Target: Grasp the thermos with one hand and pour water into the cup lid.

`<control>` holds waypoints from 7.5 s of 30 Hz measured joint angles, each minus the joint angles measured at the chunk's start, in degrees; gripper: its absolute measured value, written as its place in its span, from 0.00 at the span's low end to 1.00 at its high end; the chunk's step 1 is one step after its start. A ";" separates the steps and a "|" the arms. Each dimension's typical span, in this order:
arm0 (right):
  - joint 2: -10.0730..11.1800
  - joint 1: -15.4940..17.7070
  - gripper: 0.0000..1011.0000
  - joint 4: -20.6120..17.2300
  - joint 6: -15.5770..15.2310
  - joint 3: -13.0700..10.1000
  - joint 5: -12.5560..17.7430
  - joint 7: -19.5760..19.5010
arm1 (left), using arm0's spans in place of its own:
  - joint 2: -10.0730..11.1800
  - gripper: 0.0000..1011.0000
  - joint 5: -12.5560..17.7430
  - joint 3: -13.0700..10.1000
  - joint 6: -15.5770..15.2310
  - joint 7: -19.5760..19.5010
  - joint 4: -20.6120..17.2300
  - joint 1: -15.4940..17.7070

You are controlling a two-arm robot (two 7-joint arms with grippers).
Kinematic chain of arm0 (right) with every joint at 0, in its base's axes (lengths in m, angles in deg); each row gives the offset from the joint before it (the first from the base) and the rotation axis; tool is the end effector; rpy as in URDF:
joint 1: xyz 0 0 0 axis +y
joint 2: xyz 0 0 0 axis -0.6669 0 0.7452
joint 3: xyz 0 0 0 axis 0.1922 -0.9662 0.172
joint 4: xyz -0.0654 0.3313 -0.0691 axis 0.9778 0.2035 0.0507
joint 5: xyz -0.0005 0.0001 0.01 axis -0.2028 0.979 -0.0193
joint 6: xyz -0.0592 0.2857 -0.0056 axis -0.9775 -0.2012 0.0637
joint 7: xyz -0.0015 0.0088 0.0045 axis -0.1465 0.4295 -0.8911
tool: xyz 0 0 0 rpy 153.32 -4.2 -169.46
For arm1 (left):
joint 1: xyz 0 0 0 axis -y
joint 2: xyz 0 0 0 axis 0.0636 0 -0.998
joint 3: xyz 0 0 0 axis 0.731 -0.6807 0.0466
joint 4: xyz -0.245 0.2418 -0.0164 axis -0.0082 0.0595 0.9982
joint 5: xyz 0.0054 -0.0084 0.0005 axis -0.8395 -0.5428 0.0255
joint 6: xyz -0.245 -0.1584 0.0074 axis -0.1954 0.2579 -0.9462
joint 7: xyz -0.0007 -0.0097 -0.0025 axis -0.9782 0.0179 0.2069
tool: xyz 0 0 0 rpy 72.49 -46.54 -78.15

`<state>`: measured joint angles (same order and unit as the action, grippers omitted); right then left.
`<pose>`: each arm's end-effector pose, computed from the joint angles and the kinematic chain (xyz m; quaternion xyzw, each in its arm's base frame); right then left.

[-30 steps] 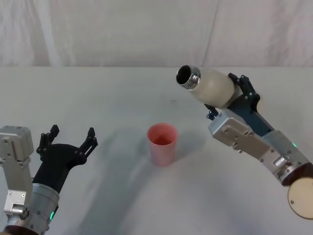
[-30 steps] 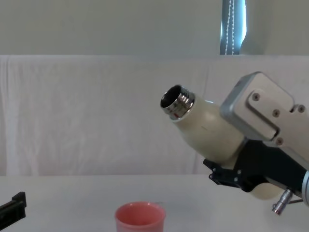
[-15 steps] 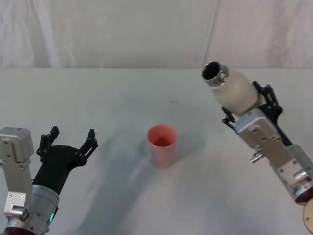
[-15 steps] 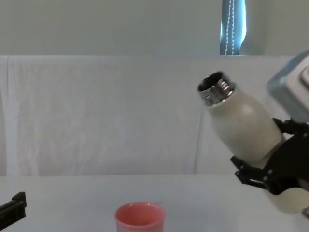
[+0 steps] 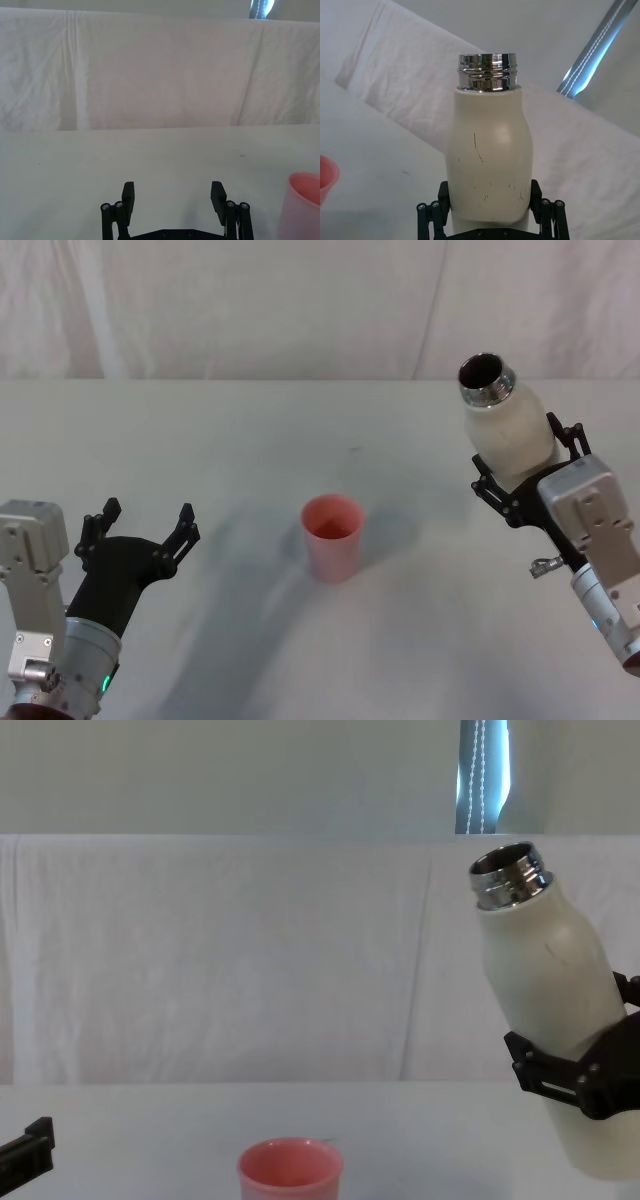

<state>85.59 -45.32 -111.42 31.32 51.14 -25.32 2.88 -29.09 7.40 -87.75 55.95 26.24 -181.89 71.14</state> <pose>0.2833 0.0166 -0.3104 -0.0860 -0.2469 -0.5652 0.7824 0.2223 0.0523 -0.3362 -0.0174 0.0064 0.6616 0.7496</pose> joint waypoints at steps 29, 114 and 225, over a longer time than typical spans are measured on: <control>-2.41 0.41 0.95 5.19 3.78 -2.86 14.77 4.50 | 0.00 0.99 0.00 0.00 0.00 0.00 0.00 0.00; -1.84 -0.01 0.95 9.51 3.65 -3.53 25.08 6.81 | 0.00 0.99 0.00 0.00 0.00 0.00 0.00 0.00; -0.21 10.57 0.99 1.46 5.08 -5.95 24.37 5.59 | 0.00 0.99 0.00 0.00 0.00 0.00 0.00 0.00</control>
<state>85.37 -34.75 -109.95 36.41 45.19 -0.95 8.47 -29.09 7.40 -87.75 55.95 26.24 -181.89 71.14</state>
